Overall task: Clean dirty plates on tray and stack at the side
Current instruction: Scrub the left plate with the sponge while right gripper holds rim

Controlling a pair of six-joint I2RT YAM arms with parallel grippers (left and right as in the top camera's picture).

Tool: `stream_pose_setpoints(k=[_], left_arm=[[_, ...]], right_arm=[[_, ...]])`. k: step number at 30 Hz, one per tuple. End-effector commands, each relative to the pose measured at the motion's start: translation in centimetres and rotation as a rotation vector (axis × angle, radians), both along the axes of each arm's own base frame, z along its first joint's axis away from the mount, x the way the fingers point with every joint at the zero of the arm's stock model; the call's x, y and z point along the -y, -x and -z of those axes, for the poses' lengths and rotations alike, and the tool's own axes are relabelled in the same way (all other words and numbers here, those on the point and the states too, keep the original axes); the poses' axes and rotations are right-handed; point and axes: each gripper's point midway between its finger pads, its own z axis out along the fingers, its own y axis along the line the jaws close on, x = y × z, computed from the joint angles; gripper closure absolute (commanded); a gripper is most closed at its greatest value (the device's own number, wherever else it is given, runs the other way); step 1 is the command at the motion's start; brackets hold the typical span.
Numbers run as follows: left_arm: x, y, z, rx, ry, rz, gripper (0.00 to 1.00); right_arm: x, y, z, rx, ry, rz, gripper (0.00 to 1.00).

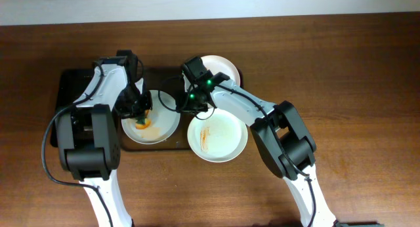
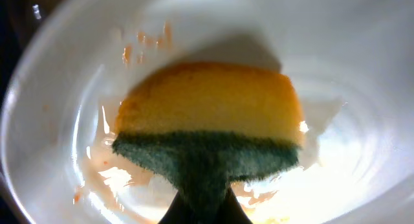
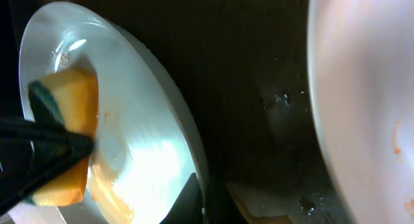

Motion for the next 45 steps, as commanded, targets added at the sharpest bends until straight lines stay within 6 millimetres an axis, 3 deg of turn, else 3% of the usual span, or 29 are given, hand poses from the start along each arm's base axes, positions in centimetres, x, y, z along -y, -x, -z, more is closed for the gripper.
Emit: stream_pose_setpoints(k=[1, 4, 7, 8, 9, 10, 13, 16, 18, 21, 23, 25, 27, 30, 33, 36, 37, 40, 42, 43, 45], left_arm=[[1.4, 1.6, 1.2, -0.067, 0.113, 0.124, 0.99], [3.9, -0.8, 1.0, 0.049, 0.258, 0.171, 0.99], [3.5, -3.6, 1.4, 0.162, 0.225, 0.179, 0.99], [2.3, -4.1, 1.6, 0.172, 0.154, 0.143, 0.99], [-1.3, -4.4, 2.0, 0.162, -0.066, 0.014, 0.99], [-2.6, -4.1, 2.0, 0.152, -0.147, -0.03, 0.99], [-4.3, -2.2, 1.7, 0.078, -0.258, -0.079, 0.99], [-2.3, -0.2, 1.7, -0.008, -0.138, -0.035, 0.99], [1.6, 1.0, 1.3, -0.047, 0.11, 0.095, 0.99], [3.0, 0.2, 1.2, 0.001, 0.204, 0.153, 0.99], [2.0, -2.6, 1.8, 0.102, 0.127, 0.104, 0.99], [-1.0, -4.1, 2.4, 0.147, -0.061, -0.006, 0.99], [-3.8, -3.6, 2.4, 0.127, -0.227, -0.087, 0.99], [-5.5, -1.1, 1.9, 0.033, -0.336, -0.09, 0.99], [-4.6, 0.9, 1.8, -0.057, -0.279, -0.054, 0.99], [0.5, 1.4, 1.9, -0.074, 0.05, 0.101, 0.99], [2.3, 1.2, 1.7, -0.052, 0.167, 0.147, 0.99], [2.6, -0.5, 2.0, 0.02, 0.178, 0.158, 0.99], [2.4, -3.5, 2.4, 0.132, 0.151, 0.105, 0.99], [0.6, -5.0, 2.8, 0.18, 0.041, 0.026, 0.99], [-1.3, -5.5, 3.0, 0.195, -0.073, -0.052, 0.99]], right_arm=[[0.4, 0.1, 1.1, -0.02, 0.018, 0.008, 0.96], [0.4, 0.1, 1.1, -0.02, 0.018, 0.008, 0.96], [0.4, 0.1, 1.1, -0.019, 0.018, 0.009, 0.96], [0.4, 0.1, 1.1, -0.02, 0.018, 0.009, 0.96], [0.4, 0.1, 1.1, -0.019, 0.018, 0.009, 0.96], [0.4, 0.1, 1.1, -0.019, 0.018, 0.009, 0.96], [0.4, 0.1, 1.1, -0.019, 0.018, 0.009, 0.96], [0.4, 0.1, 1.1, -0.019, 0.018, 0.009, 0.96], [0.4, 0.1, 1.1, -0.019, 0.018, 0.009, 0.96], [0.4, 0.1, 1.1, -0.019, 0.018, 0.009, 0.96], [0.4, 0.1, 1.1, -0.019, 0.018, 0.009, 0.96], [0.4, 0.1, 1.1, -0.019, 0.018, 0.009, 0.96], [0.4, 0.1, 1.1, -0.02, 0.018, 0.008, 0.96], [0.4, 0.1, 1.1, -0.019, 0.017, 0.008, 0.96], [0.4, 0.1, 1.1, -0.02, 0.018, 0.008, 0.96], [0.4, 0.1, 1.1, -0.019, 0.017, 0.008, 0.96], [0.4, 0.1, 1.1, -0.02, 0.018, 0.008, 0.96], [0.4, 0.1, 1.1, -0.02, 0.018, 0.008, 0.96], [0.4, 0.1, 1.1, -0.019, 0.018, 0.009, 0.96], [0.4, 0.1, 1.1, -0.019, 0.018, 0.009, 0.96], [0.4, 0.1, 1.1, -0.02, 0.018, 0.009, 0.96]])
